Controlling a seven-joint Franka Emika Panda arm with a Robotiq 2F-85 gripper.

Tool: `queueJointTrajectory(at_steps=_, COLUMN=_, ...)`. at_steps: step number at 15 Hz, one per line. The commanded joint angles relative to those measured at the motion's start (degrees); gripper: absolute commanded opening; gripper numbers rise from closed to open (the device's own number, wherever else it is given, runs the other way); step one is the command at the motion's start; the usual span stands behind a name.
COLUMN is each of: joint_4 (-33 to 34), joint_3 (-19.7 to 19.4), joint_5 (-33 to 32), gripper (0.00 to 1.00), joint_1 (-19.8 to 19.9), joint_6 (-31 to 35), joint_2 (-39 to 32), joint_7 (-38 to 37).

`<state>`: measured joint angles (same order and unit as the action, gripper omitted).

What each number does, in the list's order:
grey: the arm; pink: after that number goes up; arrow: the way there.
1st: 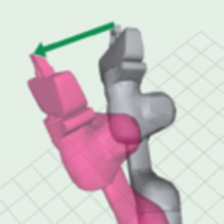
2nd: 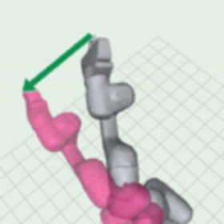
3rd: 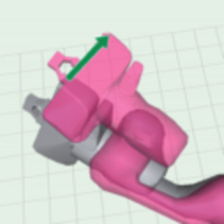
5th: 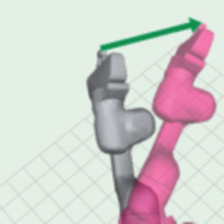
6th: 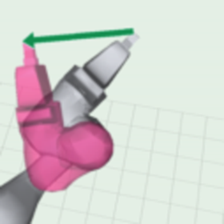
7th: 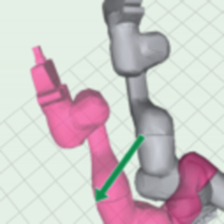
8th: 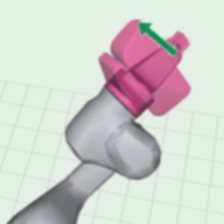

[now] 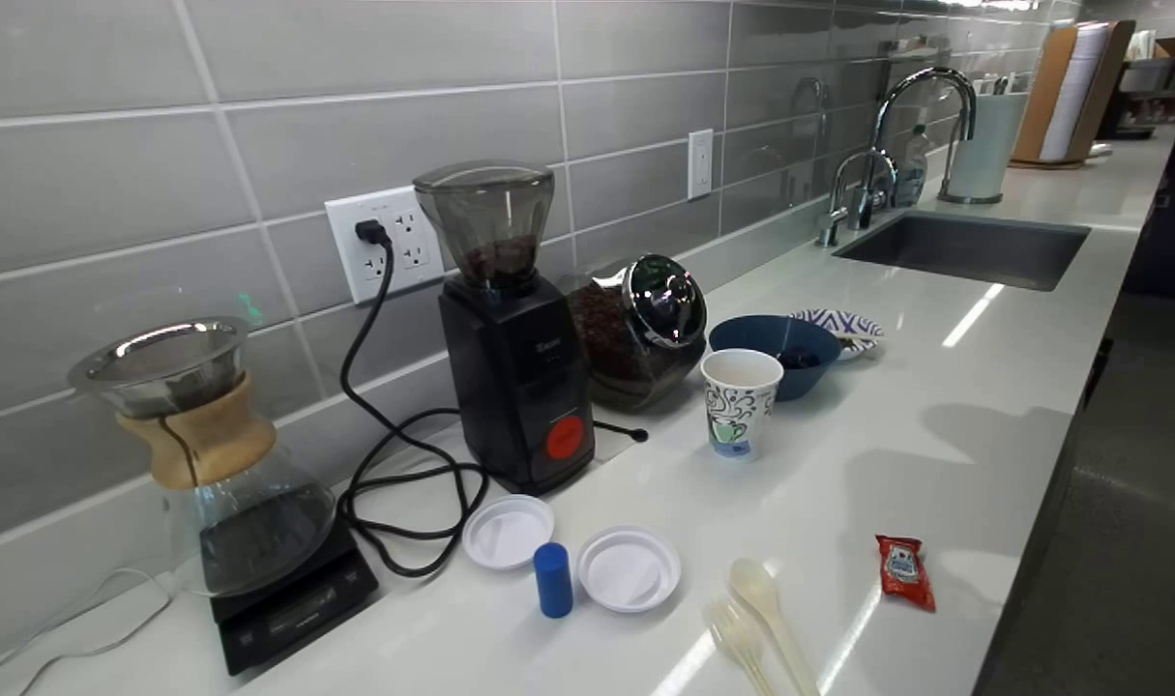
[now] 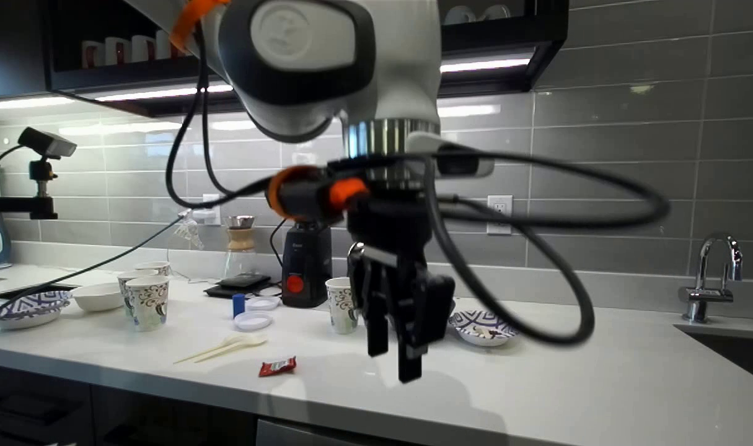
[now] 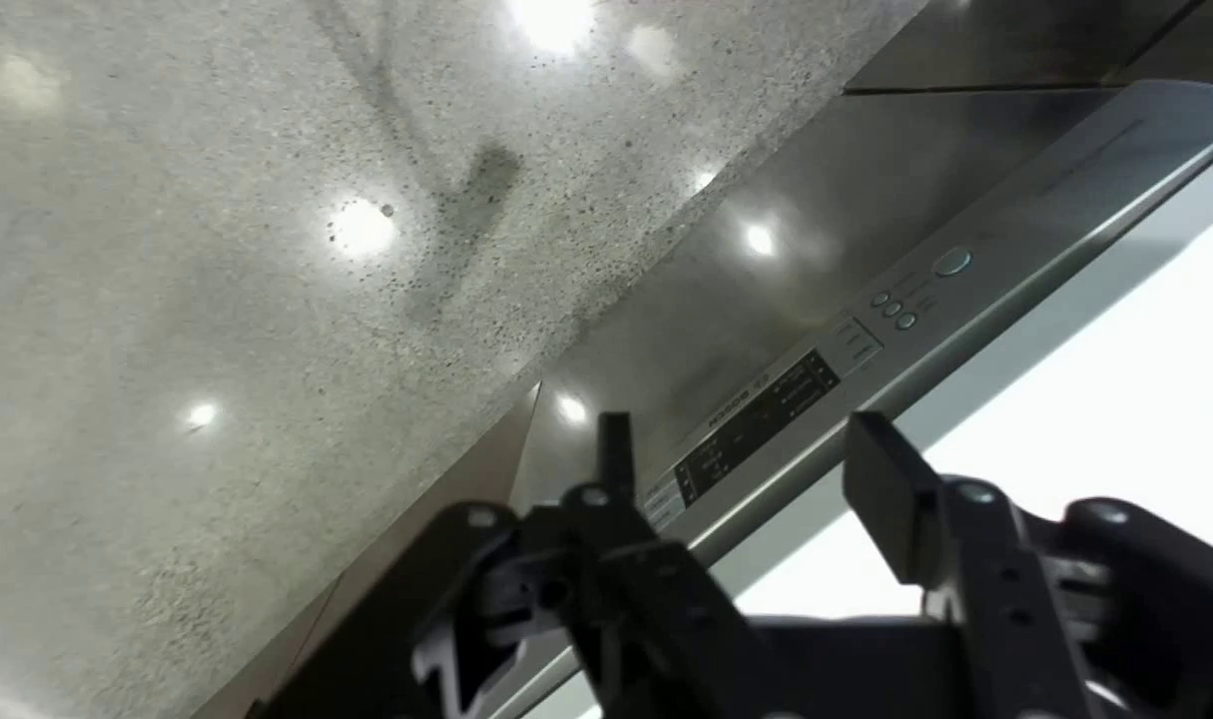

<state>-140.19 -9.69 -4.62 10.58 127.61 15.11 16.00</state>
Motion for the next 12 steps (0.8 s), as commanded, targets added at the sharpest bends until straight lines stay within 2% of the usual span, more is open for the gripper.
queueJointTrajectory(at_steps=1, joint_4=1.54, joint_3=1.44, joint_5=-4.31, gripper=0.88, joint_1=0.14, joint_6=-8.20, joint_2=11.41, joint_7=-4.72)
queueJointTrajectory(at_steps=2, joint_4=2.39, joint_3=1.43, joint_5=-4.07, gripper=0.96, joint_1=0.05, joint_6=-10.31, joint_2=14.31, joint_7=-4.79)
queueJointTrajectory(at_steps=3, joint_4=3.24, joint_3=1.13, joint_5=-3.44, gripper=0.99, joint_1=-0.26, joint_6=-11.20, joint_2=16.80, joint_7=-3.96)
queueJointTrajectory(at_steps=6, joint_4=5.01, joint_3=-1.60, joint_5=-0.33, gripper=1.00, joint_1=-1.16, joint_6=-10.77, joint_2=25.68, joint_7=-0.81)
queueJointTrajectory(at_steps=7, joint_4=4.94, joint_3=-0.51, joint_5=-2.19, gripper=1.00, joint_1=-1.13, joint_6=-9.70, joint_2=20.02, joint_7=-2.61)
queueJointTrajectory(at_steps=9, joint_4=5.57, joint_3=-1.45, joint_5=-2.13, gripper=1.00, joint_1=-1.16, joint_6=-10.37, joint_2=24.63, joint_7=-2.14)
queueJointTrajectory(at_steps=12, joint_4=5.35, joint_3=-1.78, joint_5=-2.08, gripper=1.00, joint_1=-1.24, joint_6=-10.90, joint_2=26.27, joint_7=-2.03)
